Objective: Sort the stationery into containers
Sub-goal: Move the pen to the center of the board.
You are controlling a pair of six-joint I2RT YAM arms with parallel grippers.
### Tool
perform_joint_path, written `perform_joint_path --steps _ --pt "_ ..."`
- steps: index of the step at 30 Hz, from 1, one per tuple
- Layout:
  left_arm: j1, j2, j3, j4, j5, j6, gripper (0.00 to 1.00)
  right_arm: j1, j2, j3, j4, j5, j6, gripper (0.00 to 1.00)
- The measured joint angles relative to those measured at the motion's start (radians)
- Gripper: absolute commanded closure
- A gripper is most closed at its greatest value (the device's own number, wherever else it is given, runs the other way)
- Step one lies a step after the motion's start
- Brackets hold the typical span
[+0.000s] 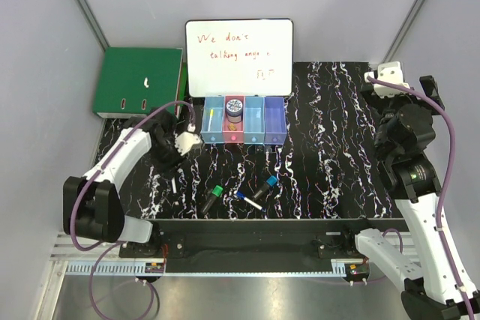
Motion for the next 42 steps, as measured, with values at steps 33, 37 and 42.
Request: perform_joint_path --steps 33,37,42 --pt "-0.057 0.04 -0.297 0.154 -0.038 0.442 0.48 -0.02 0.008 0.0 0.0 0.0 0.008 0.03" --pt "-0.099 0.081 -0.262 0.18 -0.04 0.388 0.47 -0.024 0.008 0.0 0.0 0.0 0.008 0.03" --pt "-0.159 0.145 -0.197 0.242 -0.033 0.333 0.46 -0.029 0.009 0.0 0.0 0.0 0.008 0.03"
